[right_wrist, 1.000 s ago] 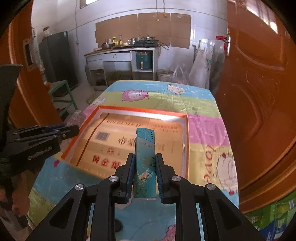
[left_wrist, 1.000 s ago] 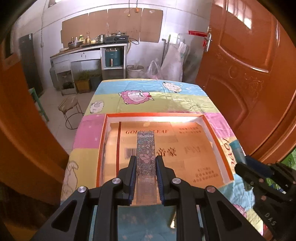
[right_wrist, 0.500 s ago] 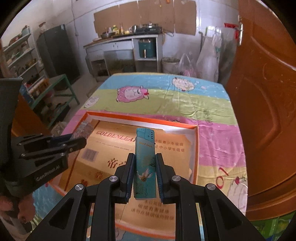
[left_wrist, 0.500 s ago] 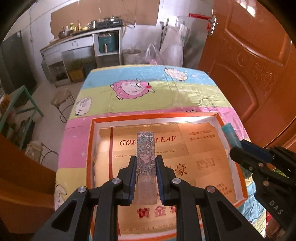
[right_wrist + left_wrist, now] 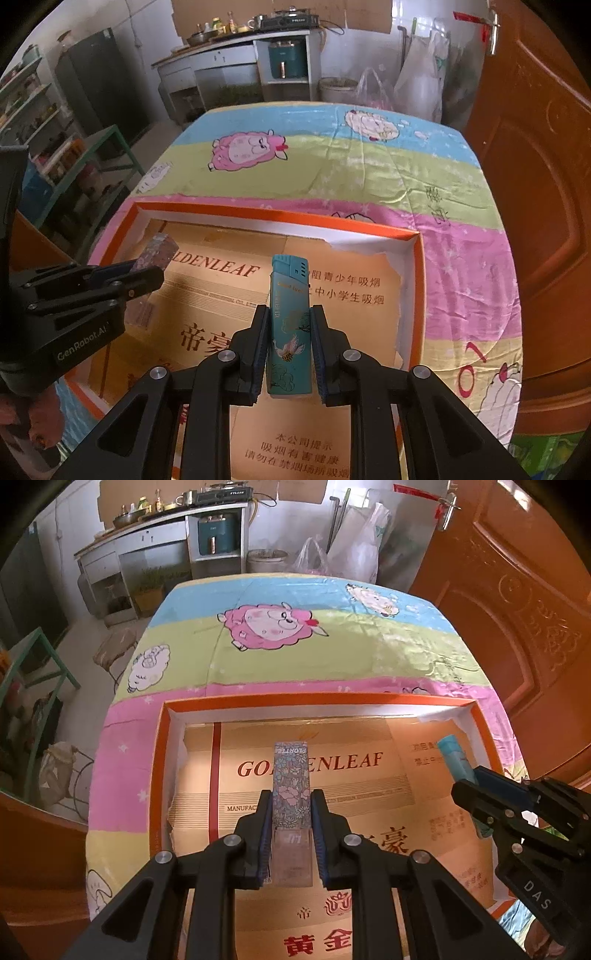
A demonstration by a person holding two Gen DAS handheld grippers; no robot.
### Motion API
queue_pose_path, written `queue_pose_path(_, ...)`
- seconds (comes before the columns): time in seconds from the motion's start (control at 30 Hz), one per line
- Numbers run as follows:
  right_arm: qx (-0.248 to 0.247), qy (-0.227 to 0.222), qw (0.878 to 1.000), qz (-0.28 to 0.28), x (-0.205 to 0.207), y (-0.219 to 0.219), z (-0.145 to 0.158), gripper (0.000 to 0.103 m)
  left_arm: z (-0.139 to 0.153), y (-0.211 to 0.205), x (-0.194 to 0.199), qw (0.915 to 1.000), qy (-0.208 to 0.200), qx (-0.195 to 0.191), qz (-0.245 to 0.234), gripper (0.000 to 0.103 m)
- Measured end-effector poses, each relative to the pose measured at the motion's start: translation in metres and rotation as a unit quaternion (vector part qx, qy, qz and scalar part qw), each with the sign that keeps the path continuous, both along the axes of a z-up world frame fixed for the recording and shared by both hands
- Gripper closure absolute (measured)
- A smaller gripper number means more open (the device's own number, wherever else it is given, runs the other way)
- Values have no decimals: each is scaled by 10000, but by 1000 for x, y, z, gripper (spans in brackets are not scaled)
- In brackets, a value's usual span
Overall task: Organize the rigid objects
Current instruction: 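Carry both items into the tray box and open both tools to release them, then withdraw both tools from the tray box back toward the bottle caps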
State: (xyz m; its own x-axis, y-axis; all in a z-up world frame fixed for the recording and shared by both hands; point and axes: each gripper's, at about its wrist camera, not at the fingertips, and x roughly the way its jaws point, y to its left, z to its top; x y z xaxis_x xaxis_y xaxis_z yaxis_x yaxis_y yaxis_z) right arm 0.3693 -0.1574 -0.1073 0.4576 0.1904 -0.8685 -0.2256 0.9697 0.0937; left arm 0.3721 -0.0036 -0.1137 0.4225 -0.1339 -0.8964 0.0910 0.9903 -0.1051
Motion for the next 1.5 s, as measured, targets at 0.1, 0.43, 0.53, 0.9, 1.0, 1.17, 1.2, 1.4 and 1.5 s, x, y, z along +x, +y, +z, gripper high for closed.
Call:
queue_pose_path(0.1, -16, 31, 10000, 17, 1, 2, -4, 81, -3, 2, 2, 10000, 32, -27, 18, 83)
queue_pose_path(0.43, -41, 168, 9999, 9, 6, 3, -19, 81, -19, 4, 5, 9995, 182, -240, 59, 83)
queue_pose_path(0.53, -57, 208, 9998, 14, 7, 4, -24, 81, -22, 9, 6, 9990, 170, -402, 139, 82)
queue_pose_path(0.9, -115, 277, 9995, -10, 6, 4, -36, 78, -25, -11, -6, 9986, -243, 315, -336, 81)
queue_pose_path(1.0, -92, 267, 9996, -12, 5, 3, -36, 68, -25, -15, -8, 9977, -358, 482, -328, 79)
queue_pose_path(1.17, -125, 196, 9997, -11, 1, 2, -36, 59, -23, -6, -6, 9991, -316, 85, -254, 39)
queue_pose_path(1.2, -124, 181, 9998, -23, 0, 2, -36, 59, -22, -5, -6, 9992, -314, 40, -240, 39)
queue_pose_path(1.4, -28, 115, 9999, -73, -8, -2, -34, 59, -11, 1, -15, 9985, -515, -14, -206, 39)
queue_pose_path(1.5, 12, 102, 9999, -97, -12, -3, -32, 59, -4, 1, -23, 9975, -634, -79, -305, 39)
